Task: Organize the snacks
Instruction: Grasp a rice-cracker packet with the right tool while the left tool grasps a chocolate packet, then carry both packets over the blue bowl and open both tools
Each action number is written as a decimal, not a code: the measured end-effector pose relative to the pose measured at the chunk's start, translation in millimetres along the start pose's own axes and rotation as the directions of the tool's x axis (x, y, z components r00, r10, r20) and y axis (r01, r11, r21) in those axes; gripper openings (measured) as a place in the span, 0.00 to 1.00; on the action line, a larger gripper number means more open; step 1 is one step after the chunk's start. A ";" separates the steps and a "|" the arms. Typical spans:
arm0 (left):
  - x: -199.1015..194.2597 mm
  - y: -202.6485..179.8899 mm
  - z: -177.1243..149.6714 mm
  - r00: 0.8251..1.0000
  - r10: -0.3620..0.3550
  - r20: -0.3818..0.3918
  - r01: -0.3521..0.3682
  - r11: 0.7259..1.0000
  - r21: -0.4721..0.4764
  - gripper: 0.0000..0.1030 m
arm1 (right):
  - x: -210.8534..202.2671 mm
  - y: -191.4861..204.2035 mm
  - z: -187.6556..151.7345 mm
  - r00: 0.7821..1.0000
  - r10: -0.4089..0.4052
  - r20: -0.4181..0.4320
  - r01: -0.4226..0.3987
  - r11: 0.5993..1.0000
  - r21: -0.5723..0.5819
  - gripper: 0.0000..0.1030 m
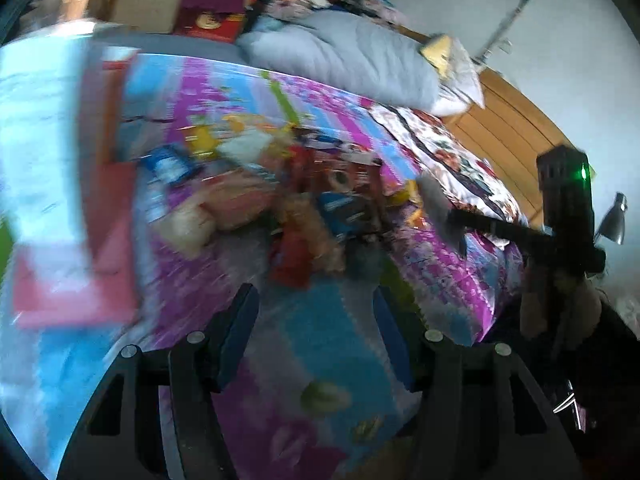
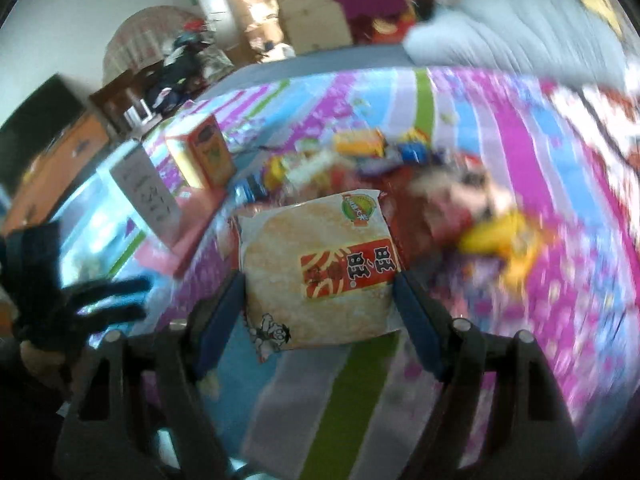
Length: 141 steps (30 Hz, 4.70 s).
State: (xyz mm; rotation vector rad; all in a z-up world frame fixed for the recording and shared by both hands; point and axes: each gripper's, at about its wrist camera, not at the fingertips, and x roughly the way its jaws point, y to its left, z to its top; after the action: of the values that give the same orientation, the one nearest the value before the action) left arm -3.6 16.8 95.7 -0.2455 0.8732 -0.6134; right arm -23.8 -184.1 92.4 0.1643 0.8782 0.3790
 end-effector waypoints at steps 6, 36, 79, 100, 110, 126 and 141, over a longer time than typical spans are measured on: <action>58.6 -25.6 26.9 0.999 -0.039 -0.030 0.040 0.998 0.056 0.50 | -4.1 -19.4 -0.4 1.000 -0.004 0.013 0.004 0.999 0.038 0.75; 75.1 -36.0 16.0 0.996 0.056 -0.066 -0.049 0.994 0.100 0.16 | -22.4 -37.7 -11.6 0.995 0.010 0.095 -0.018 0.996 0.091 0.75; -144.1 -16.0 92.2 0.824 0.426 0.373 -0.467 0.884 0.023 0.50 | -44.9 96.9 76.8 0.962 0.151 0.226 -0.110 0.976 -0.186 0.75; -359.4 191.2 1.8 0.548 0.800 0.246 -0.623 0.586 -0.518 0.50 | 60.2 401.9 120.8 0.885 0.452 -0.109 -0.447 0.760 -0.472 0.75; -359.4 216.0 -30.8 0.557 0.807 0.195 -0.621 0.561 -0.547 0.50 | 83.2 438.5 92.7 0.884 0.416 -0.212 -0.465 0.736 -0.493 0.70; -348.2 225.1 -29.7 0.586 0.792 0.172 -0.621 0.575 -0.532 0.50 | 89.0 450.5 90.3 0.894 0.395 -0.211 -0.446 0.740 -0.503 0.58; -347.0 231.5 -34.1 0.607 0.778 0.163 -0.593 0.580 -0.559 0.76 | 96.9 429.7 84.8 0.906 0.372 -0.200 -0.422 0.774 -0.472 0.71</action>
State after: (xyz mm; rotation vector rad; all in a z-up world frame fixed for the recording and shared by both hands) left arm -105.6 410.5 194.5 -0.3968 0.6234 0.4216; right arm -11.9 250.6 202.5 -0.1652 0.8062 1.0150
